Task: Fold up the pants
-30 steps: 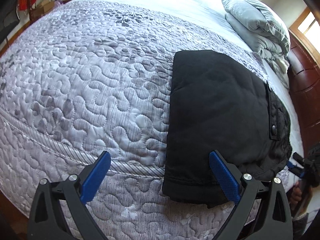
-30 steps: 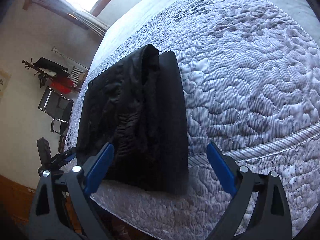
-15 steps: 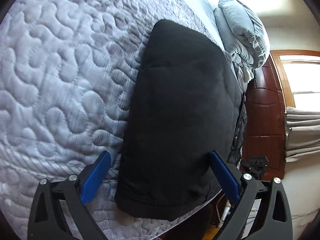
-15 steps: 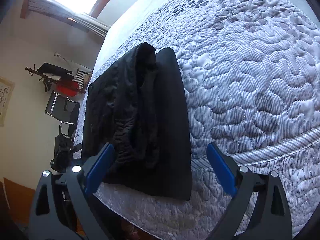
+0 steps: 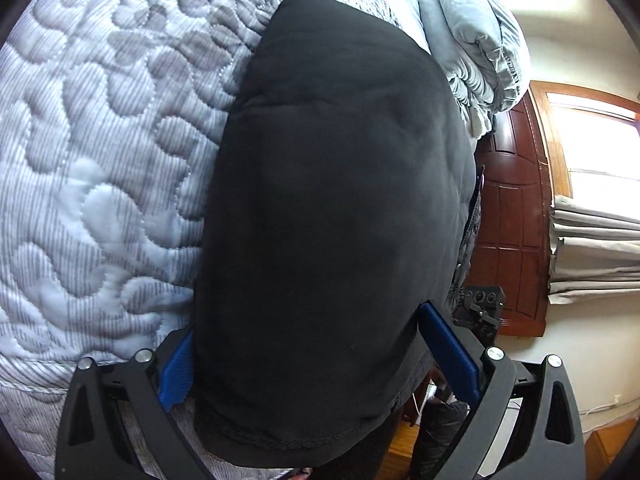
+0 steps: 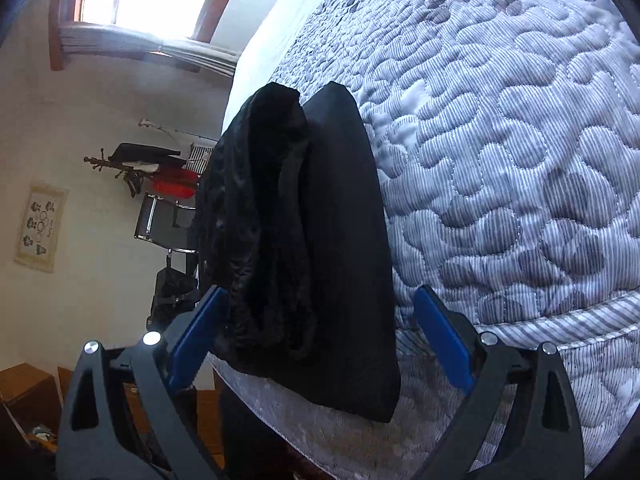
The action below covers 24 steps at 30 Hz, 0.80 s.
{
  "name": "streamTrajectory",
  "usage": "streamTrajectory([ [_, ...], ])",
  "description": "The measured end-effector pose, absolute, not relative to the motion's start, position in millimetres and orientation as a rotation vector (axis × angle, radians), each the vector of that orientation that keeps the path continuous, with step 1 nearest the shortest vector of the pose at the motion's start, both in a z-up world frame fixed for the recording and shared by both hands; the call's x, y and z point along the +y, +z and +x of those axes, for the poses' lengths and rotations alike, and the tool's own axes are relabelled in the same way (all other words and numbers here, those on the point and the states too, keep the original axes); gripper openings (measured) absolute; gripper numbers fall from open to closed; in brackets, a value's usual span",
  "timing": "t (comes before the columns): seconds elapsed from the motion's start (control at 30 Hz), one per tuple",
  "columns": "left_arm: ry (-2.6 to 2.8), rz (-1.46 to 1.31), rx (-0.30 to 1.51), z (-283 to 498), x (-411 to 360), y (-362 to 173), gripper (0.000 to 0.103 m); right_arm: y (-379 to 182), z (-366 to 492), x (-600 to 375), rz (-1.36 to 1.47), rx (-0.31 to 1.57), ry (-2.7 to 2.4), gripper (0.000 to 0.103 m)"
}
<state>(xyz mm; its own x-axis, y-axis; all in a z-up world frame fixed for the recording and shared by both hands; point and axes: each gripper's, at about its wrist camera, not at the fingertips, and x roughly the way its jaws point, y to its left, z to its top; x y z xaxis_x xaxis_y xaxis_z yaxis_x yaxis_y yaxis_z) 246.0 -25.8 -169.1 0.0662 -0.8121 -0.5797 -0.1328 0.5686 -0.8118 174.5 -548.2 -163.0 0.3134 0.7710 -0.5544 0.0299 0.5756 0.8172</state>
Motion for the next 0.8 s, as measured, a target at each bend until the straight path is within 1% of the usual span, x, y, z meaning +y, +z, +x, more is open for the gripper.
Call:
streamTrajectory([
  [0.17,-0.693,-0.890,1.478,249.7,-33.1,-169.4,0.099,-175.6,175.1,-547.3,0.878,1.184,0.646,0.095],
  [0.33,-0.727,-0.954,1.543,256.6,-40.1,-185.5,0.099,-177.6,176.1,-545.0,0.853,1.192,0.671,0.097],
  [0.53,-0.688,-0.851,1.564,259.4,-55.0,-178.8,0.099,-175.1,176.9,-539.8,0.820,1.204,0.695,0.099],
  [0.8,-0.623,-0.820,1.582,259.7,-64.3,-173.6,0.099,-169.3,179.1,-513.3,0.784,1.190,0.703,0.099],
])
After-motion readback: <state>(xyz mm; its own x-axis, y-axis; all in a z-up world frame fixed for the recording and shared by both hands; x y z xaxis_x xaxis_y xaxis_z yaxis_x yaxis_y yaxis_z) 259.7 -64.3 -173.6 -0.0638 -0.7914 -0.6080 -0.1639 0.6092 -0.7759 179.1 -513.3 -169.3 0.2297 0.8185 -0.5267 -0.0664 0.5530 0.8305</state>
